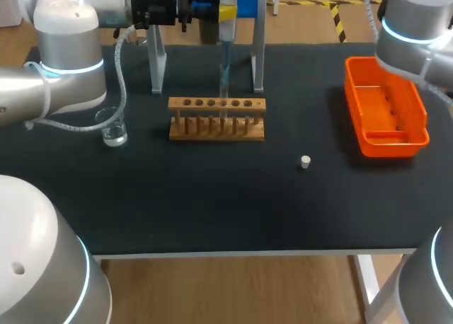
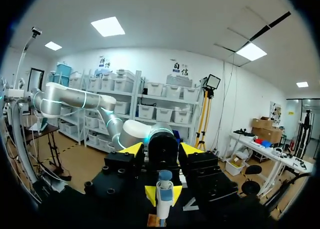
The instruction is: Invert the test tube, pick up the pipette, mount the tip to pipette, aspirate from beaker and dispense into the tube, eject the tip, return the pipette, and cap with the stopper.
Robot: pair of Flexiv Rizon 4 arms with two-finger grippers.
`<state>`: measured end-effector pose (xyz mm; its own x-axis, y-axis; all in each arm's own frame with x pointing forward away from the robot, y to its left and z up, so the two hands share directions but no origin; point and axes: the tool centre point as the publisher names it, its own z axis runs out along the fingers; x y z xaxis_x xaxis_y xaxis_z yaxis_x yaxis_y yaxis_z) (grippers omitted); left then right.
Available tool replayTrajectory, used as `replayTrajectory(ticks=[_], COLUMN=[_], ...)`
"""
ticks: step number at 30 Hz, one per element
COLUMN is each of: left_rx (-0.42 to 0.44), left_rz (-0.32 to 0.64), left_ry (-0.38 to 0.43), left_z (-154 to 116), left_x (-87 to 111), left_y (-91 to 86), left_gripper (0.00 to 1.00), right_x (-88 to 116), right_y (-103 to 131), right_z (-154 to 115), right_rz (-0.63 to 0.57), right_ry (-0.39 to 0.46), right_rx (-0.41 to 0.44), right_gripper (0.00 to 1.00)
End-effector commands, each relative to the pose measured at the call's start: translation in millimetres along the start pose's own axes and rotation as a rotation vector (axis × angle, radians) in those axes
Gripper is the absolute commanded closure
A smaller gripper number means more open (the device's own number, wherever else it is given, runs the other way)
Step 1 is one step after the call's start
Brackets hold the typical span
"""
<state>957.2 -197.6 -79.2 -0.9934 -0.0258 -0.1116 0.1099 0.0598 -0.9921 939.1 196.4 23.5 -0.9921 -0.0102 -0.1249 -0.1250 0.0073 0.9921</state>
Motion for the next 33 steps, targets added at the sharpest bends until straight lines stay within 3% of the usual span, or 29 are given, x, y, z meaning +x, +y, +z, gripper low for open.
replayTrajectory(ticks=[1, 8, 13, 22, 33], left_rx=[0.001, 0.001, 0.001, 0.001, 0.001], left_rz=[0.000, 0.000, 0.000, 0.000, 0.000], left_ry=[0.001, 0.001, 0.001, 0.001, 0.001], left_z=[0, 0, 0, 0, 0], left_x=[-0.5, -0.5, -0.5, -0.5, -0.5], left_y=[0.0, 0.0, 0.0, 0.0, 0.0], left_gripper=[1.00, 1.00, 1.00, 1.00, 1.00], right_x=[12, 21, 26, 37, 32], right_y=[-14, -53, -101, -189, -241], right_z=[-37, -76, -85, -55, -16], right_rz=[-0.005, -0.049, -0.060, -0.013, 0.014], right_ry=[-0.015, -0.007, 0.020, 0.060, 0.081], right_rx=[-0.022, -0.038, -0.018, 0.055, 0.147], right_gripper=[0.00, 0.00, 0.00, 0.00, 0.00])
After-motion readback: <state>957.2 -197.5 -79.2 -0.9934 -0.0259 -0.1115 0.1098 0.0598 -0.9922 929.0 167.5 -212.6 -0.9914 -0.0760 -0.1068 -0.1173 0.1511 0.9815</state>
